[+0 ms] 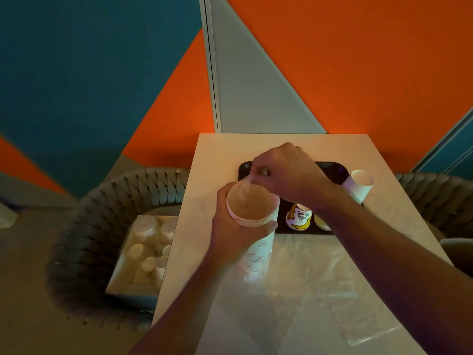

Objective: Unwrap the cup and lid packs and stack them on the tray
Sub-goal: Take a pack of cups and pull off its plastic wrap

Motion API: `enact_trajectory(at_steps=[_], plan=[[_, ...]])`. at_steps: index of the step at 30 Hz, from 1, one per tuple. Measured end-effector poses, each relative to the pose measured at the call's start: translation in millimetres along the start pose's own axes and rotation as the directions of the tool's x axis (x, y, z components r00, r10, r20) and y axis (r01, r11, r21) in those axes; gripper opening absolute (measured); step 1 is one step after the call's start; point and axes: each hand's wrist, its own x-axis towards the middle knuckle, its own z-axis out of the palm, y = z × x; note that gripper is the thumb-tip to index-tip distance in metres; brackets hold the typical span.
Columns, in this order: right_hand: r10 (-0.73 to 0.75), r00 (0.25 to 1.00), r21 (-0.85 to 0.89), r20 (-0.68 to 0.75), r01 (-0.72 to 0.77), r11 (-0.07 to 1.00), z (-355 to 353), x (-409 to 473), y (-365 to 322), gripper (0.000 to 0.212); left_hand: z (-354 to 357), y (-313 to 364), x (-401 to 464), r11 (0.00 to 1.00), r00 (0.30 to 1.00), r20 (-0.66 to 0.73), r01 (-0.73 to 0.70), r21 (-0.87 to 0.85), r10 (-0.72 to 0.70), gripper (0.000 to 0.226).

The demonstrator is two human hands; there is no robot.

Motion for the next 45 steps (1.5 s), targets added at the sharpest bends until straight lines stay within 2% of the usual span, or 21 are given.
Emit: enact_trajectory(at_steps=[5,7,9,11,13,15,17,18,21,23,25,27,30,32,35,37,41,45], plan=[[0.176,0.982,0.255,-0.073,-0.152,0.955,7,-4,8,0.019,1,1,1,0.999,1.0,0.005,0.019,-0.03,-0.019,0.094],[0.226,0.96,0.308,-0.166,-0.167,0.937,9,-10,5,0.02,1,1,1,0.999,1.0,0.006,0.019,-0.029,-0.019,0.094],[0.235,0.922,0.296,-0.309,-0.142,0.945,7,-20,-3,0.017,1,-2,1,0.999,1.0,0.007,0.024,-0.03,-0.024,0.094],[0.207,0.905,0.199,-0.37,-0.141,0.97,5,-30,-13,0.027,2,-5,1,0.999,1.0,0.006,0.026,-0.022,-0.026,0.095],[0.232,0.952,0.001,-0.199,-0.236,0.972,2,-34,-25,0.042,3,-6,2,1.0,1.0,0.012,0.015,0.009,-0.015,0.094],[0.315,0.947,-0.165,0.067,-0.301,0.939,10,-29,-26,0.048,4,-7,3,0.999,0.999,0.037,0.001,0.041,-0.003,0.094],[0.307,0.93,-0.151,0.203,-0.28,0.948,19,-22,-23,0.05,5,-7,5,0.997,0.998,0.064,0.001,0.076,-0.006,0.094],[0.289,0.935,-0.106,0.208,-0.272,0.956,21,-19,-21,0.045,5,-8,6,0.996,0.998,0.069,0.008,0.092,-0.014,0.095],[0.325,0.938,0.133,0.117,-0.339,0.931,10,-16,-24,0.009,4,-8,4,0.997,0.998,0.047,0.041,0.073,-0.044,0.097],[0.35,0.932,0.22,0.095,-0.362,0.906,-2,-14,-30,0.008,3,-9,2,0.997,0.996,0.039,0.076,0.028,-0.077,0.097],[0.297,0.953,0.285,0.053,-0.3,0.911,-7,-9,-33,0.016,4,-11,0,0.995,0.994,0.045,0.096,0.013,-0.096,0.098],[0.267,0.958,0.357,0.106,-0.287,0.889,-12,-9,-37,0.025,4,-11,0,0.994,0.994,0.041,0.105,0.003,-0.105,0.098],[0.253,0.927,0.338,0.275,-0.34,0.878,-19,-17,-36,0.016,3,-10,-1,0.994,0.993,0.049,0.109,-0.008,-0.108,0.096],[0.197,0.907,0.268,0.373,-0.308,0.913,-20,-20,-34,0.02,2,-8,-1,0.994,0.992,0.067,0.105,-0.009,-0.104,0.095],[0.103,0.909,0.155,0.403,-0.179,0.972,-19,-17,-33,0.007,1,-6,-1,0.994,0.991,0.073,0.109,-0.009,-0.108,0.094],[0.09,0.905,0.125,0.415,-0.155,0.98,-22,-12,-34,0.026,1,-5,-2,0.995,0.992,0.072,0.102,-0.015,-0.1,0.094],[0.092,0.907,0.147,0.411,-0.165,0.975,-37,-7,-41,0.04,1,0,-3,0.998,0.996,0.064,0.063,-0.018,-0.062,0.096],[0.091,0.859,0.089,0.504,-0.156,0.984,-47,-5,-43,0.022,0,1,-3,0.998,0.996,0.075,0.059,-0.011,-0.058,0.097]])
